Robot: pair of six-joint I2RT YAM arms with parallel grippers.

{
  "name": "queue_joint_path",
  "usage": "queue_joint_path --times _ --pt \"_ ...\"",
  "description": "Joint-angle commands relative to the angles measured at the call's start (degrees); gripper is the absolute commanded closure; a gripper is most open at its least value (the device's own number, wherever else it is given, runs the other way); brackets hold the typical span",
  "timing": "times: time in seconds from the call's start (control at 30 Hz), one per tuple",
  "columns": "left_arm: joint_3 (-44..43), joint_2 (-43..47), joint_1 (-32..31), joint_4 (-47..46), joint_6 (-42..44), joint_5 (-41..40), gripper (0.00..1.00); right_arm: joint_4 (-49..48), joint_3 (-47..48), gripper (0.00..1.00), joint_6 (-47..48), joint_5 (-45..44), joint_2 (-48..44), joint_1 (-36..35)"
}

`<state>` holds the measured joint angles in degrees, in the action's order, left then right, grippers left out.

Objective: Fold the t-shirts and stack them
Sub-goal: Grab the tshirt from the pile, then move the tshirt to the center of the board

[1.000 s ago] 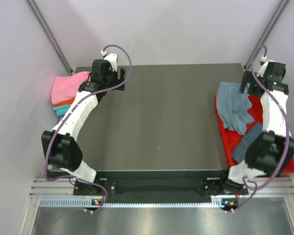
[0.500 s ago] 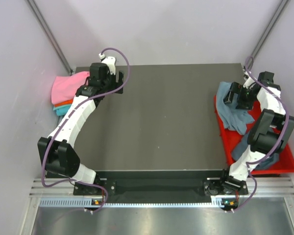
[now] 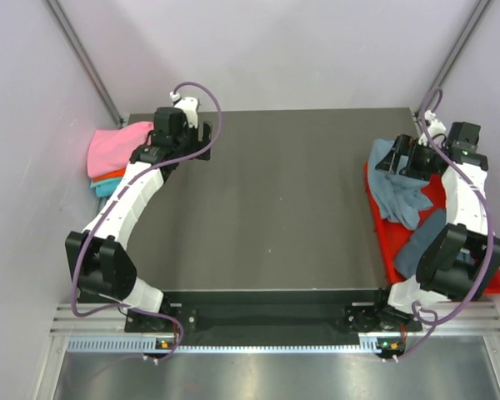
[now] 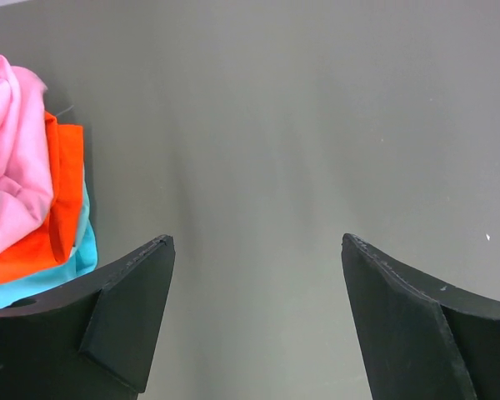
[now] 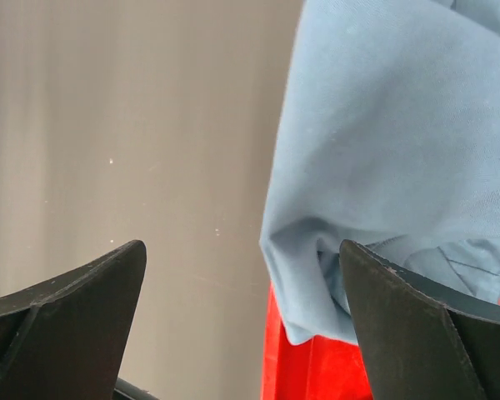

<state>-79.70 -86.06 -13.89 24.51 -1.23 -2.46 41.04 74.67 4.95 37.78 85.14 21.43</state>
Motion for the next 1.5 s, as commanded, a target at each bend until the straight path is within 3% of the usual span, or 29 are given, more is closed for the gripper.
queue_joint_path --times 0.0,0.23,0.27,0.3,0.33,0.37,0.4,0.47,0.67,0.8,1.0,1.13,1.17,1.2,1.23,1.27,1.3,1.4,1.47 --pt "-1.95 -0.6 0.27 -1.49 -0.35 1.23 0.14 -1.92 -0.84 0.0 0.67 -1.03 3.35 -0.42" --pt "-1.95 -1.3 0.27 -1.92 -0.52 1.14 0.14 -6.22 -1.99 0.0 0.5 -5.52 8.8 -0.51" --pt "-1.86 -1.39 0.35 -1.92 -0.61 1.14 0.14 -6.32 -1.64 0.05 0.59 -5.7 10.38 -0.6" --pt "-1.77 -1.48 0.27 -2.1 -0.7 1.23 0.14 -6.32 -0.59 0.12 0.67 -5.53 11.0 -0.77" --pt "-1.77 -1.65 0.27 -2.1 -0.79 1.32 0.14 -6.06 0.29 0.27 0.76 -5.52 11.62 -0.86" --pt "-1.77 -1.74 0.27 -2.1 -0.7 1.4 0.15 -6.06 0.99 0.7 0.68 -5.78 11.8 -1.04" --pt "-1.69 -1.74 0.27 -2.1 -0.7 1.32 0.14 -5.97 2.48 0.94 0.59 -6.66 11.45 -1.56" --pt "-1.6 -2.0 0.27 -2.1 -0.7 1.05 0.14 -5.88 4.76 1.0 1.55 -8.42 8.48 -2.7" --pt "-1.07 -2.53 0.27 -1.92 -0.44 0.62 0.15 -4.29 11.28 1.0 12.44 -18.17 -5.39 -14.12" --pt "-1.42 -2.09 0.27 -2.54 0.35 -2.28 0.15 -8.86 12.25 1.0 16.4 -17.05 -12.97 -24.12" --pt "-3.35 -2.53 1.06 -2.45 -0.17 -6.5 0.14 -9.39 21.47 1.0 9.39 -7.12 -13.34 -29.25" --pt "-2.92 -2.53 1.06 -3.16 -0.26 -7.21 0.15 -12.29 22.72 1.0 5.25 -7.98 -11.85 -29.34" --pt "-2.83 -2.71 1.06 -3.24 -0.43 -6.95 0.16 -12.56 19.84 0.91 5.07 -8.68 -10.8 -29.34" --pt "-2.48 -2.53 1.06 -3.5 -0.7 -6.68 0.16 -11.78 18.16 0.69 5.07 -9.56 -9.83 -29.34" --pt "-2.39 -2.53 1.06 -3.42 -0.79 -5.81 0.16 -11.16 16.22 0.42 6.03 -9.65 -8.34 -29.34" --pt "-2.3 -2.53 1.06 -3.42 -0.96 -5.19 0.16 -10.89 12.46 0.07 6.73 -9.83 -7.46 -29.34" --pt "-2.3 -2.45 1.06 -2.9 -1.22 -4.58 0.16 -9.24 10.95 0.01 7.43 -10.61 -6.58 -29.43" --pt "-2.13 -1.13 1.06 0.69 0.09 0.51 0.13 -7.73 6.29 0.0 10.77 -10.88 -7.35 -29.69" --pt "0.49 0.01 1.06 2.2 -0.61 3.85 0.13 -8.78 0.51 0.0 12.8 -12.81 -12.7 -31.44"
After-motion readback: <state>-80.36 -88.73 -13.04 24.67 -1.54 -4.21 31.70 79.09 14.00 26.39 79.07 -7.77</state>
